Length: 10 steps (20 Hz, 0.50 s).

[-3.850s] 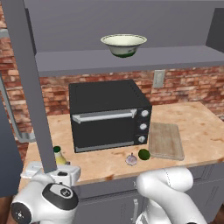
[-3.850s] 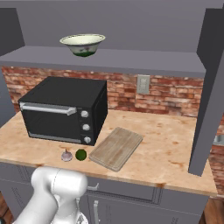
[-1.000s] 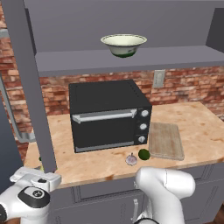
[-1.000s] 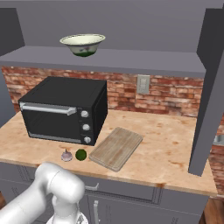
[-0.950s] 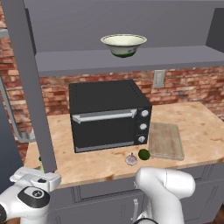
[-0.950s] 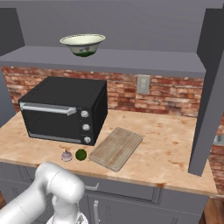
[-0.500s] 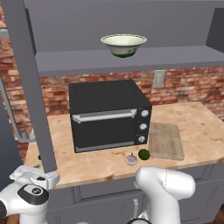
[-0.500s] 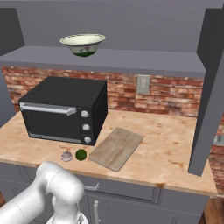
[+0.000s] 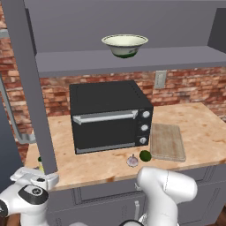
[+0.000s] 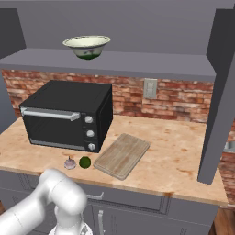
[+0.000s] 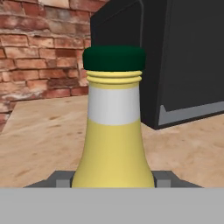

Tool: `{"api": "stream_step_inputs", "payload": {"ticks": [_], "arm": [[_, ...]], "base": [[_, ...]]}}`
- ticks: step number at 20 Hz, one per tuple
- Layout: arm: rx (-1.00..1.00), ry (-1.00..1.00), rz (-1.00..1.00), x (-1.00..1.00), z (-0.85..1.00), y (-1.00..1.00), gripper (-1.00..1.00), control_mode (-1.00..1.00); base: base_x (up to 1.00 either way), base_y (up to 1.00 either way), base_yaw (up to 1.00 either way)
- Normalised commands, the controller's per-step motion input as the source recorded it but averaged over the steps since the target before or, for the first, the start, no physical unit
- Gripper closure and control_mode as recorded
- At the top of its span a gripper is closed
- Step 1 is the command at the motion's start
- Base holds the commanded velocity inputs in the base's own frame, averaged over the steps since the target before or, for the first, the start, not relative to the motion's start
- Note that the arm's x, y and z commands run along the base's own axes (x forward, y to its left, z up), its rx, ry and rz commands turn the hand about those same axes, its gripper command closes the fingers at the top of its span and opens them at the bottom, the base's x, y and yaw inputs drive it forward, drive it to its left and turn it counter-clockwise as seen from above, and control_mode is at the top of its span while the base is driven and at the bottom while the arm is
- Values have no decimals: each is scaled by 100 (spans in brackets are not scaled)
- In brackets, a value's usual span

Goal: Open the cabinet. Place the bowl and condiment on the counter. Then place the lime and garlic on the cutting board.

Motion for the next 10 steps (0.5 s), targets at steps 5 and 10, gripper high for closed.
{"api": "stream_step_inputs", "payload": {"ticks": [5,10], "arm": [[0,0,1,27,-20,16,100,-100],[0,0,3,23,-22,16,100,-100]], "base": [[0,0,0],[0,0,0]]}}
